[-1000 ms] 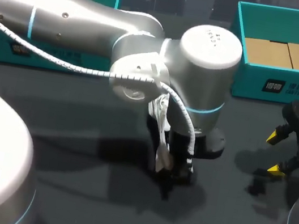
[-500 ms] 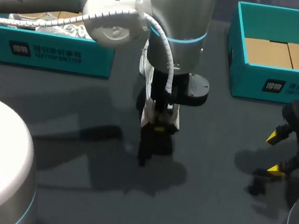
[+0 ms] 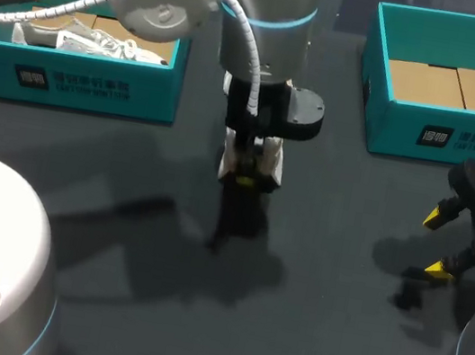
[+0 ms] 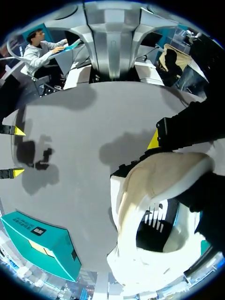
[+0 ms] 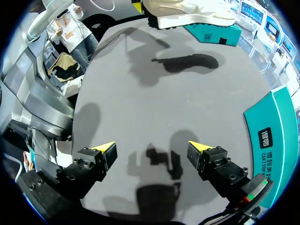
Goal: Take the shoe out of the shoebox, open the shoe tongue, remove and reinsert the insole, then place the shoe into the shoebox
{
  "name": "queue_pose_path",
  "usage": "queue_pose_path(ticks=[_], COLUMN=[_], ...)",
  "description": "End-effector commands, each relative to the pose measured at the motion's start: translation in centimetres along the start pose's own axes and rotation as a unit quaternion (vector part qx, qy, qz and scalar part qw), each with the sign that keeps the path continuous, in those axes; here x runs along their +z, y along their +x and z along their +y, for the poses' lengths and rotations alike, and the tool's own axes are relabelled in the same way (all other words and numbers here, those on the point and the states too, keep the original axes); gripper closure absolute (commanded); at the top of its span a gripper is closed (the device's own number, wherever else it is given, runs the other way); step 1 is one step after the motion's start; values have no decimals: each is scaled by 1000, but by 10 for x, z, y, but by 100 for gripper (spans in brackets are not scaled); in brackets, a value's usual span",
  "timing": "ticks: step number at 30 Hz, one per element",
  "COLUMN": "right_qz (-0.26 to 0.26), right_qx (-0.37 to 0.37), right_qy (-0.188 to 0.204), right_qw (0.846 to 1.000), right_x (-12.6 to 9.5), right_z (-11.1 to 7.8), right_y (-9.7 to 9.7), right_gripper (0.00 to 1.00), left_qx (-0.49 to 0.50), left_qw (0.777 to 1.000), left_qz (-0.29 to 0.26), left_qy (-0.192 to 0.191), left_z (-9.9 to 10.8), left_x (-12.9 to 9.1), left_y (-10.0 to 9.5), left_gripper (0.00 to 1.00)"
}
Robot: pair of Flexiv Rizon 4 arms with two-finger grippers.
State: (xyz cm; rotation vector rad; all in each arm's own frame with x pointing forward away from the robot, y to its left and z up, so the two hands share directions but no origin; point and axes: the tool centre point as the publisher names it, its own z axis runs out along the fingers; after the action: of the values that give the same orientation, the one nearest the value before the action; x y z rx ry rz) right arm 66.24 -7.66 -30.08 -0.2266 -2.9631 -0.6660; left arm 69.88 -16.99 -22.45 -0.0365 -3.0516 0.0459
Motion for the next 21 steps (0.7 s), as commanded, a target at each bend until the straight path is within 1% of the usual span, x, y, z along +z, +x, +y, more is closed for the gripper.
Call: queue_pose_path(ticks=[1,2,6,7,9,11,21], right_qz=[-1,-1,-1,-1,-1,-1,-1], right_qx=[0,0,0,0,0,0,0], right_qy=[1,1,1,1,1,1,1], right_qw=[1000,1000,1000,1000,1000,1000,1000], right_x=[0,0,0,0,0,0,0], right_z=[0,0,0,0,0,0,0], right_y=[1,1,1,1,1,1,1], right_gripper=[0,0,0,0,0,0,0], left_qx=[7,9,-1,-1,-10,-30,-30], left_qw=[1000,1000,1000,1000,1000,999,999], left_qz=[8,5,8,9,4,-13,-13], left_qy=[7,0,-2,1,0,1,1], left_z=[44,52,91,98,123,150,150], left_x=[-46,-52,-76,-80,-94,-107,-107], left_y=[-27,-33,-63,-68,-89,-111,-111], left_gripper=[100,100,100,100,100,100,100])
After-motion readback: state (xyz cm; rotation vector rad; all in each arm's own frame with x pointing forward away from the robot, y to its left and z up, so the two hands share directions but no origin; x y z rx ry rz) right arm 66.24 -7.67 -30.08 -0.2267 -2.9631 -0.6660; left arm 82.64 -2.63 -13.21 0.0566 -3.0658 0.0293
